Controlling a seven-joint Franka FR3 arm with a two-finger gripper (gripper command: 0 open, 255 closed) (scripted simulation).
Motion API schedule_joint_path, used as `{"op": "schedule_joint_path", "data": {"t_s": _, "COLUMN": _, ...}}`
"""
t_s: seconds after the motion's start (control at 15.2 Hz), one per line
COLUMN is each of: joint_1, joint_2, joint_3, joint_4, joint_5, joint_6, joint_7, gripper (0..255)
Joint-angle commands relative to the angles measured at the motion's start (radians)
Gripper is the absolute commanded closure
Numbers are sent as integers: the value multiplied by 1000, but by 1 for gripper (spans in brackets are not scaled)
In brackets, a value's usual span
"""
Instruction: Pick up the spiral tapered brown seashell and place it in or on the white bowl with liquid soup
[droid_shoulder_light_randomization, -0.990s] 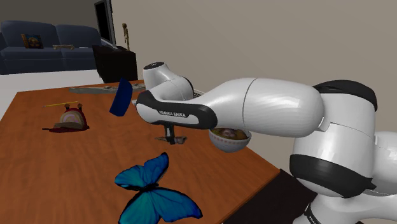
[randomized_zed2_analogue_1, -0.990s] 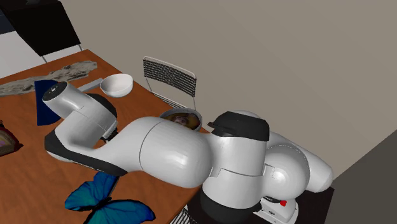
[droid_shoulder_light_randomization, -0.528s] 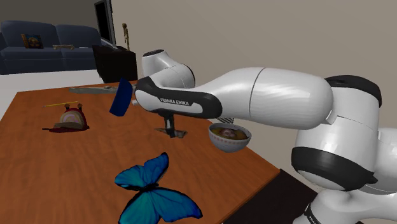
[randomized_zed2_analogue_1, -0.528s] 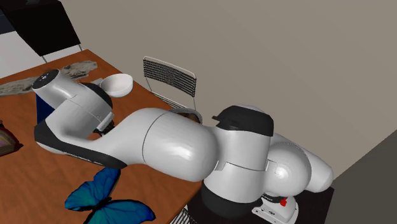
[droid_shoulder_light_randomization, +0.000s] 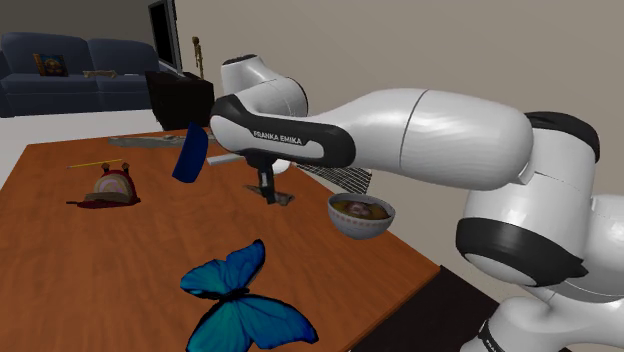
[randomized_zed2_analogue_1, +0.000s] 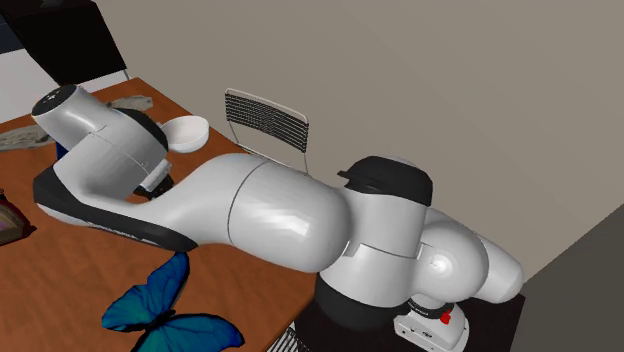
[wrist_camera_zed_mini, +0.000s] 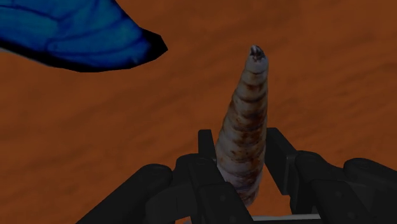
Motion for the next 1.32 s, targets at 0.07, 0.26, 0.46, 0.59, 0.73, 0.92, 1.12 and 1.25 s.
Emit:
{"op": "schedule_joint_path", "data": {"t_s": 0.07, "joint_1": -12, "joint_2": 10, "joint_3": -5, "joint_4": 39, "joint_5": -9, "joint_6": -37, "joint_7": 2, "gripper": 255}}
{"op": "schedule_joint_path", "data": {"t_s": 0.26, "joint_1": -28, "joint_2": 17, "joint_3": -7, "joint_4": 82, "joint_5": -16, "joint_6": -74, "joint_7": 5, "gripper": 255}}
{"op": "schedule_joint_path", "data": {"t_s": 0.46, "joint_1": -47, "joint_2": 24, "joint_3": -7, "joint_4": 129, "joint_5": -22, "joint_6": -113, "joint_7": 7, "gripper": 255}}
{"op": "schedule_joint_path", "data": {"t_s": 0.59, "joint_1": -63, "joint_2": 27, "joint_3": -5, "joint_4": 163, "joint_5": -25, "joint_6": -140, "joint_7": 9, "gripper": 255}}
{"op": "schedule_joint_path", "data": {"t_s": 0.73, "joint_1": -80, "joint_2": 30, "joint_3": -3, "joint_4": 199, "joint_5": -26, "joint_6": -168, "joint_7": 10, "gripper": 255}}
{"op": "schedule_joint_path", "data": {"t_s": 0.92, "joint_1": 29, "joint_2": 85, "joint_3": -74, "joint_4": 61, "joint_5": -70, "joint_6": -116, "joint_7": -15, "gripper": 255}}
{"op": "schedule_joint_path", "data": {"t_s": 1.12, "joint_1": 192, "joint_2": 154, "joint_3": -197, "joint_4": -115, "joint_5": -130, "joint_6": -50, "joint_7": -42, "gripper": 255}}
{"op": "schedule_joint_path", "data": {"t_s": 1.25, "joint_1": 304, "joint_2": 188, "joint_3": -296, "joint_4": -217, "joint_5": -163, "joint_6": -16, "joint_7": -60, "gripper": 255}}
